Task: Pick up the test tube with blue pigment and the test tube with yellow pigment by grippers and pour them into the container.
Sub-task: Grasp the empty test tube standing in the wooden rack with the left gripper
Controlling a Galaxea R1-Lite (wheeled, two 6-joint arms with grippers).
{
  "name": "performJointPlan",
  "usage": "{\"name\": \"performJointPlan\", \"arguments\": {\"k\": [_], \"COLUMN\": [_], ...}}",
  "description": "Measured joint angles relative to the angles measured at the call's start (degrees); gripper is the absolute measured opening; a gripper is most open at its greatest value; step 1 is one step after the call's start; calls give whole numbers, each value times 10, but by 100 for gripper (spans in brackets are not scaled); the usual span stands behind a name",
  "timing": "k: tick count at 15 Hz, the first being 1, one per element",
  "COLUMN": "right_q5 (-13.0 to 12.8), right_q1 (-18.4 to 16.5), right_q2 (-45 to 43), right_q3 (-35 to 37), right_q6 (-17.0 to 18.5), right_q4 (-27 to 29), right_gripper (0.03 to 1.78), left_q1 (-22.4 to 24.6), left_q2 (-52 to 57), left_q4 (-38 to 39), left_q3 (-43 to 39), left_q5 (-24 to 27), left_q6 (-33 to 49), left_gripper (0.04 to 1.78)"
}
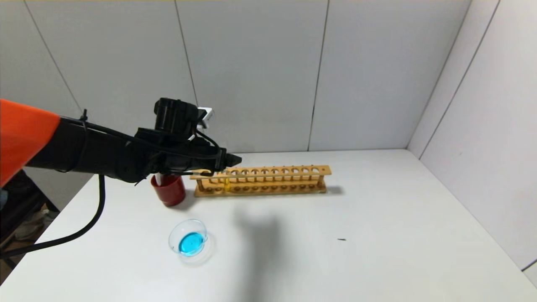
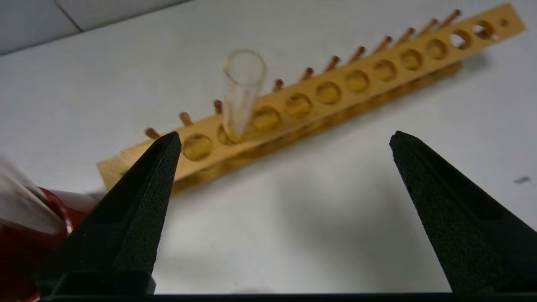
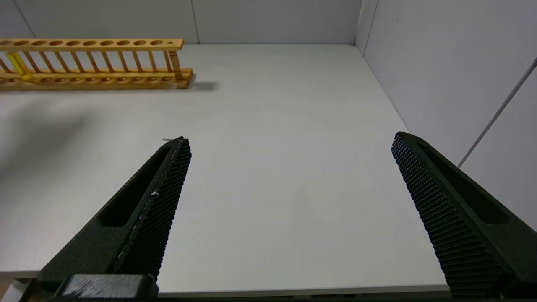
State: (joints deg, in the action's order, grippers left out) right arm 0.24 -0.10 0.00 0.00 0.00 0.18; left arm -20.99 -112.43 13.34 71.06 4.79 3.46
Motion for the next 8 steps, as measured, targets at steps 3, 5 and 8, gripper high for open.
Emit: {"name": "performJointPlan", "arguments": {"k": [3,5,8], "right_q5": [0,0,0], "right_q1": [0,0,0], "right_q2": [0,0,0], "right_q3": [0,0,0], "right_q6": [0,0,0], "right_q4": [0,0,0], "right_gripper": [175,175,175], "left_q1": [0,0,0], "left_q2": [-34,-53,-72], "left_q4": [1,3,3], "left_q3": [38,60,82], "left_q5": [-11,-15,-17], "left_q6": [-4,-5,-5], "left_gripper": [175,175,158]}}
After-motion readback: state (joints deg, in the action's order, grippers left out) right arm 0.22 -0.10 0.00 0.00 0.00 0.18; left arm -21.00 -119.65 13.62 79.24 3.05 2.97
